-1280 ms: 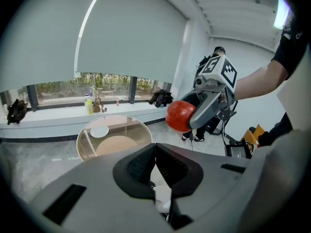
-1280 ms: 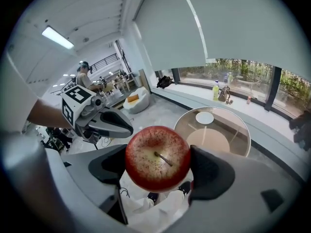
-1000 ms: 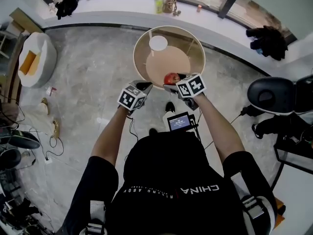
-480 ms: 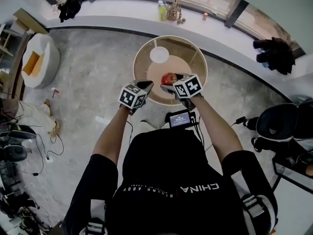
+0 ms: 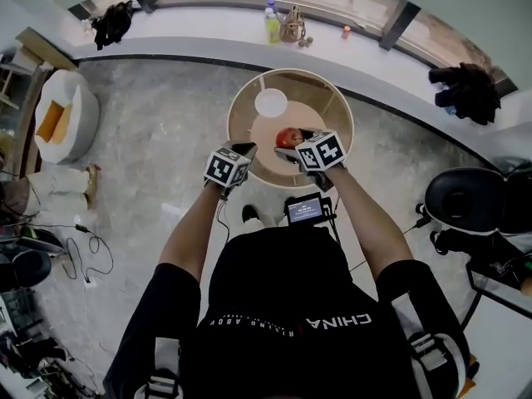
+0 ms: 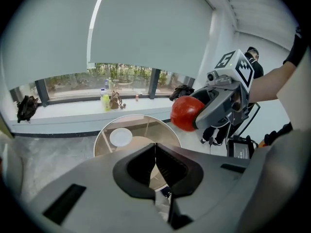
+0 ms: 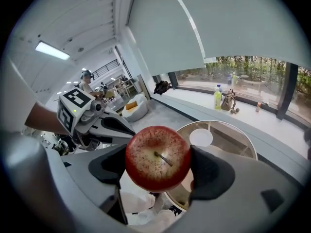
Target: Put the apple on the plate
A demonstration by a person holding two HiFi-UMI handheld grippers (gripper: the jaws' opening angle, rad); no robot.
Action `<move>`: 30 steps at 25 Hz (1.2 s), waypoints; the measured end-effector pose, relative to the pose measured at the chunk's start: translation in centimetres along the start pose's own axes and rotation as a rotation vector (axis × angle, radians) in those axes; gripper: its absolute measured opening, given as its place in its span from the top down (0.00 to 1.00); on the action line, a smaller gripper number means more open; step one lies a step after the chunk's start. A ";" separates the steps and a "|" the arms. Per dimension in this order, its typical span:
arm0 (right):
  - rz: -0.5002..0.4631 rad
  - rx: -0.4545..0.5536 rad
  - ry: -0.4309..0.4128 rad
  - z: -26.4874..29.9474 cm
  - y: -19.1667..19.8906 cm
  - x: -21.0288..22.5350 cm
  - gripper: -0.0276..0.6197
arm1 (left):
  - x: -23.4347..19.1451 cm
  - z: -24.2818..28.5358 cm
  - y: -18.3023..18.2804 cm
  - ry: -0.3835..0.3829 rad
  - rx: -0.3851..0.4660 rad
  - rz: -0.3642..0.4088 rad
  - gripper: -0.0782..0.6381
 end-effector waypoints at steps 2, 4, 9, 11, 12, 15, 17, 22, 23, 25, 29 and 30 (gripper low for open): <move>0.009 -0.008 0.004 0.6 -0.1 0.3 0.36 | -0.2 0.4 0.0 0.009 -0.001 0.009 0.87; 0.008 -0.018 0.004 1.1 0.0 0.3 0.36 | -0.2 0.9 0.6 0.029 -0.024 0.034 0.87; 0.007 -0.019 -0.005 1.6 -0.6 2.2 0.36 | -1.1 2.2 -0.1 0.034 -0.022 -0.001 0.87; 0.009 -0.022 -0.010 1.6 -0.7 3.3 0.36 | -1.1 3.0 -0.9 0.043 -0.024 -0.018 0.87; 0.009 -0.027 -0.010 1.6 -0.6 4.0 0.36 | -1.0 3.4 -1.1 0.043 -0.033 -0.023 0.87; -0.003 -0.048 -0.013 2.9 -0.7 6.5 0.36 | -1.5 5.2 -1.6 0.015 -0.068 -0.016 0.87; -0.024 -0.071 0.001 4.4 -1.1 7.9 0.36 | -2.6 6.3 -1.7 -0.001 -0.078 -0.020 0.87; -0.066 -0.109 0.027 9.9 -2.9 10.7 0.36 | -6.9 9.6 -0.9 0.018 -0.112 -0.069 0.87; -0.071 -0.114 0.043 11.2 -3.3 11.8 0.36 | -8.0 10.8 -1.0 0.026 -0.122 -0.065 0.87; -0.068 -0.123 0.069 14.1 -3.9 14.2 0.36 | -10.2 13.4 -1.0 0.044 -0.132 -0.054 0.87; -0.062 -0.152 0.092 21.2 -4.1 19.0 0.36 | -16.3 19.4 -0.7 0.046 -0.132 -0.033 0.87; -0.075 -0.165 0.105 23.0 -4.1 20.4 0.36 | -17.8 21.0 -0.4 0.046 -0.130 -0.023 0.87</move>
Point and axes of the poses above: the fingertips, and each gripper's own axes: z forward along the fingers, x to its right, y out of its underside, the point moved 7 cm from there along -z, backward along the fingers, and after that the axes turned 2 degrees about -y, right-handed, at the moved point
